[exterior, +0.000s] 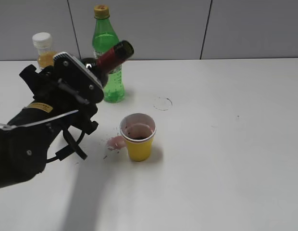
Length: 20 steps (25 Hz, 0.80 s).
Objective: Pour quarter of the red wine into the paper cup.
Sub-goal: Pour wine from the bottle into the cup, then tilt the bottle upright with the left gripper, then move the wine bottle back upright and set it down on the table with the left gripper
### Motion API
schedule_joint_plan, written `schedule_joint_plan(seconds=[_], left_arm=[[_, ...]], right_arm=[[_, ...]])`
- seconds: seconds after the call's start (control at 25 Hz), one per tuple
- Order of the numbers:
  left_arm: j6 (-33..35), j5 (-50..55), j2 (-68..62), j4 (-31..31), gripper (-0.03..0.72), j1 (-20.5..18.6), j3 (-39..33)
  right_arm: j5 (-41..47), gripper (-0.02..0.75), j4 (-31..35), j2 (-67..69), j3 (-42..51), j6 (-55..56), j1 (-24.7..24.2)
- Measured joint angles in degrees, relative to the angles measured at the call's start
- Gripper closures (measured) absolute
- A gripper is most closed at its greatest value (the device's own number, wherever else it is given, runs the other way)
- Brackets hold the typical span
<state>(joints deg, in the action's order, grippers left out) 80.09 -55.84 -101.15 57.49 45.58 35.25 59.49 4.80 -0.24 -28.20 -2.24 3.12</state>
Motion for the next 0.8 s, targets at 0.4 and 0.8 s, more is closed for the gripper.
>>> schedule_joint_plan(seconds=[0.4, 0.8], left_arm=[[-49.48, 18.76, 9.45, -39.79, 0.144, -12.06, -0.06], [-88.97, 16.36, 4.12, -81.30, 0.144, -20.27, 9.26]], right_arm=[[0.00, 0.156, 0.00, 0.00, 0.00, 0.00, 0.00], [0.00, 0.156, 0.00, 0.00, 0.00, 0.00, 0.00]])
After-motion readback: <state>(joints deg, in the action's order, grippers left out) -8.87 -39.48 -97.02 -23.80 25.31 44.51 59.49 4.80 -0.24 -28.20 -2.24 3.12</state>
